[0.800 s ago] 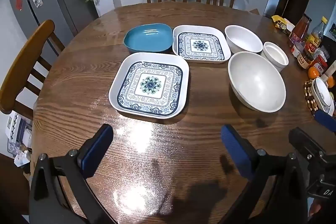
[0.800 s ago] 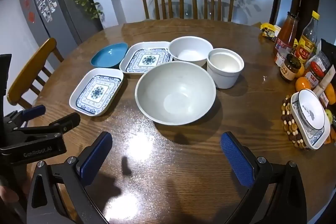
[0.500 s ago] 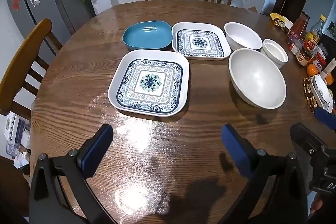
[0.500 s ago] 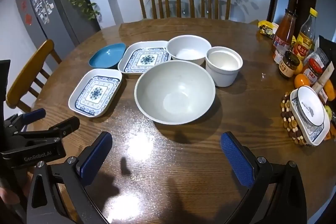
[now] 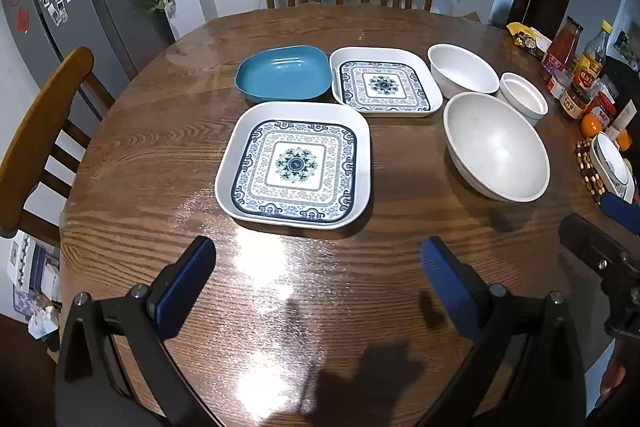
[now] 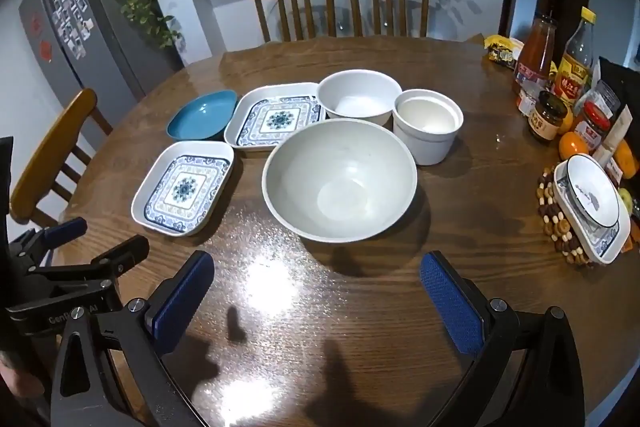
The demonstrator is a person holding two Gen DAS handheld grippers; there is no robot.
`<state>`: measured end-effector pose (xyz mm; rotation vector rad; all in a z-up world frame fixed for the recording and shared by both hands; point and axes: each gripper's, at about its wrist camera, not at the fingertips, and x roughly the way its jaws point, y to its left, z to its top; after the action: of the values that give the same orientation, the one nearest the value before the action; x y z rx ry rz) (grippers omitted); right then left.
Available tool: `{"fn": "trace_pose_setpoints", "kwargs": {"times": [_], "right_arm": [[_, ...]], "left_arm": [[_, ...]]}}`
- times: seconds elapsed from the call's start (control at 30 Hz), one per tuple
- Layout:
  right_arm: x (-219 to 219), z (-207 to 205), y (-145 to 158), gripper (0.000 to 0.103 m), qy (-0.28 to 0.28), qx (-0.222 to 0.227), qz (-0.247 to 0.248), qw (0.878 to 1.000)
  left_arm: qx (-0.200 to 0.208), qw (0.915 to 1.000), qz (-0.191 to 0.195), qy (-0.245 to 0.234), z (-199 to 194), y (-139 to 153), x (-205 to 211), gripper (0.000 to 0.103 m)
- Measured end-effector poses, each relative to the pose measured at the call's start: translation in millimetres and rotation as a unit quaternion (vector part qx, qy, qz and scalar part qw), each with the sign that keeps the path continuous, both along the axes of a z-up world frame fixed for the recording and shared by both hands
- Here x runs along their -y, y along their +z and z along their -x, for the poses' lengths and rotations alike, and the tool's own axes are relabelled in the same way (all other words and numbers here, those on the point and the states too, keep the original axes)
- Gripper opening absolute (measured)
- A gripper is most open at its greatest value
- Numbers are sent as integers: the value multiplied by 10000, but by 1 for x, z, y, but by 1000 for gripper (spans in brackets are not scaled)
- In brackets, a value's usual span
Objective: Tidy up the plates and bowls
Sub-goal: 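Move both grippers toward the large square blue-patterned plate, then close both grippers on the rim of the large square plate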
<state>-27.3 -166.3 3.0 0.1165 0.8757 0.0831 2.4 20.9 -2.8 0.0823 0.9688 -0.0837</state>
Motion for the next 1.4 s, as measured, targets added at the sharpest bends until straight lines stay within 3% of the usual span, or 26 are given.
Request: {"fn": "trace_pose_setpoints", "kwargs": {"times": [0.8,1.4], "right_arm": [[-12,-7,0,103,-165,-45,15,9999],[-30,-17,-5,103,54,-155,3,9999]], "left_arm": [[-72,9998,147,-140,-14,-4,-15,102],[-255,9994,232,8,-30,-17,-29,102]]}}
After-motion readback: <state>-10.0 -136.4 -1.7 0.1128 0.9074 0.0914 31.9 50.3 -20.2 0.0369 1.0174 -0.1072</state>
